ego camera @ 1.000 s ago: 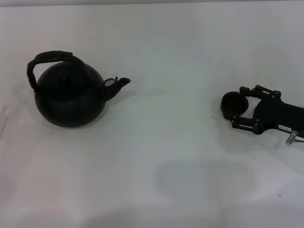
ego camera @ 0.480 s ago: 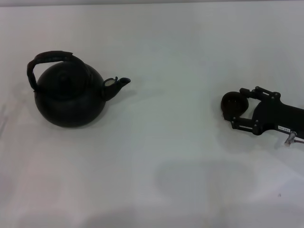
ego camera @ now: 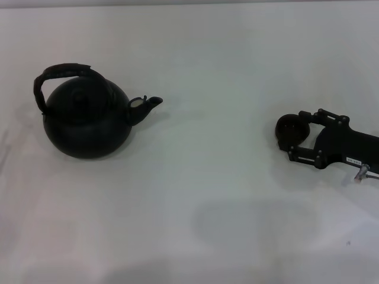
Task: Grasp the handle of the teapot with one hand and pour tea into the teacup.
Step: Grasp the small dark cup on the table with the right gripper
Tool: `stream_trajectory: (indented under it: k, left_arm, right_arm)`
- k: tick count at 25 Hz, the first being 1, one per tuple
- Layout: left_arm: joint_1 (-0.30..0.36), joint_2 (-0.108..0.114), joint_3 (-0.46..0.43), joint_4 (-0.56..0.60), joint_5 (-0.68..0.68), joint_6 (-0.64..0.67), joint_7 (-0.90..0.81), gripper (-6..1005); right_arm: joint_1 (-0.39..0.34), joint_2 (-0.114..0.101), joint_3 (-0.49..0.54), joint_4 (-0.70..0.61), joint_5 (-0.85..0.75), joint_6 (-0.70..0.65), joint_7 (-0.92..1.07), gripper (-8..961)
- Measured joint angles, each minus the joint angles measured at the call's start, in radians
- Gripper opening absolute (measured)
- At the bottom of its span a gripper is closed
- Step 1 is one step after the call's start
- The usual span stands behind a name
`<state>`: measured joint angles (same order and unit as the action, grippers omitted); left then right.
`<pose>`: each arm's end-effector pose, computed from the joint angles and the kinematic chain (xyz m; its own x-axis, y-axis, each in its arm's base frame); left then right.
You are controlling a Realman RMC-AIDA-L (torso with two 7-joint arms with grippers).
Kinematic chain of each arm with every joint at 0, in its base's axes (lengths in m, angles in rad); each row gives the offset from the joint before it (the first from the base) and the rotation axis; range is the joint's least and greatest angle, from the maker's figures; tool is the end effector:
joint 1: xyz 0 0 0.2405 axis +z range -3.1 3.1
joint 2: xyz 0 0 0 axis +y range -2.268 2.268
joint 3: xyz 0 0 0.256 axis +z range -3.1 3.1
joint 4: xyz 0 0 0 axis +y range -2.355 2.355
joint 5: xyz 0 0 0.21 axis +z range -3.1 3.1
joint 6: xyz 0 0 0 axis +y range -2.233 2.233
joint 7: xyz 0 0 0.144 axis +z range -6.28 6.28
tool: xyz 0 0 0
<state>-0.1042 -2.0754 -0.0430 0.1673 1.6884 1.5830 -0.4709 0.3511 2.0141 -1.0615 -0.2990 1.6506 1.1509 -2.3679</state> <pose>-0.4009 0.1848 0.0372 0.6899 -0.0424 0.7226 0.7115 -0.1440 -0.6878 0.3550 0.2810 -0.0422 0.8828 -0.2593 -0.3916 -0.4337 -0.7700 -0.4680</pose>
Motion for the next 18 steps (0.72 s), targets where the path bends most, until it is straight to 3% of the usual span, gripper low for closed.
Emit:
stream_trajectory:
  k: [8, 13, 18]
  left_arm:
    - [0.000, 0.000, 0.000, 0.000, 0.002, 0.000, 0.000, 714]
    - [0.000, -0.001, 0.000, 0.000, 0.002, 0.000, 0.000, 714]
    - [0.001, -0.002, 0.000, 0.000, 0.002, 0.000, 0.000, 713]
  right_arm:
    - [0.000, 0.001, 0.000, 0.001, 0.000, -0.002, -0.005, 838]
    - [0.000, 0.002, -0.001, 0.001, 0.000, -0.002, -0.005, 718]
    - [0.000, 0.002, 0.002, -0.001, 0.000, 0.025, 0.003, 718]
